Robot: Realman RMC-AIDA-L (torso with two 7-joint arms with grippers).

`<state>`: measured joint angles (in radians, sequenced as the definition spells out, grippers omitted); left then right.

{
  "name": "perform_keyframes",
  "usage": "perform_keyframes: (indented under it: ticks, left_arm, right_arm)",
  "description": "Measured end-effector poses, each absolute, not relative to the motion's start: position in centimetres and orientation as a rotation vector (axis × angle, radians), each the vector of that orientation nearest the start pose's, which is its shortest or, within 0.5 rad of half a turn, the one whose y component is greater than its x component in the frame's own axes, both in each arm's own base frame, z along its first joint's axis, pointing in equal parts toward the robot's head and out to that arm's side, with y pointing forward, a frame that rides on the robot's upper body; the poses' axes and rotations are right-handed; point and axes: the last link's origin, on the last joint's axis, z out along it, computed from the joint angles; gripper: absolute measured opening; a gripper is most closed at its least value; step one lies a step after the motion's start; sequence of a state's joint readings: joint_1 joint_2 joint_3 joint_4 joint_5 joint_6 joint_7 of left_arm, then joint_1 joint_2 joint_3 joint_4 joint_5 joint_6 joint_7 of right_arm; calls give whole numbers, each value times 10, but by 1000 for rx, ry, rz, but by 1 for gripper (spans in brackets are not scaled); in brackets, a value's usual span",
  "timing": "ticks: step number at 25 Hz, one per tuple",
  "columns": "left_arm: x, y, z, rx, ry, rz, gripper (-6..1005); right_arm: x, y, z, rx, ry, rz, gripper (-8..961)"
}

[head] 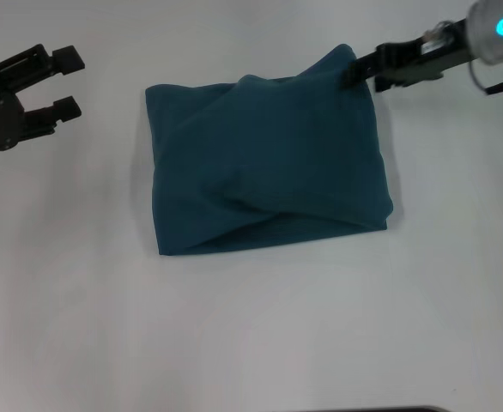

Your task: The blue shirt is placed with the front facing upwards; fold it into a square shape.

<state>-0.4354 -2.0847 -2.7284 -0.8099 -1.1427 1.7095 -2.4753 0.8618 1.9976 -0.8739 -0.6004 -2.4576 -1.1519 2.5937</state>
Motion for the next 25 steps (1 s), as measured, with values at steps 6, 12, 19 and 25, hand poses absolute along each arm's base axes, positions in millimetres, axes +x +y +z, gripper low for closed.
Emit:
perform_keyframes:
  ticks: [6,12,19,25]
  left_arm:
    - [-289,309,61,2094,2116,1199,922]
    - [-290,309,62,2096,2119,1200,922]
    - [-289,310,61,2096,2115,1199,921]
    - [-287,311,61,2098,2108,1198,921]
  right_arm:
    - [218,430,-17,-2249,1619,85,719]
    - [208,431,2,-2269,1633,98,726]
    - [210,430,14,-2237,1694,240,735]
    - [203,431,10,-2248,1695,300,743]
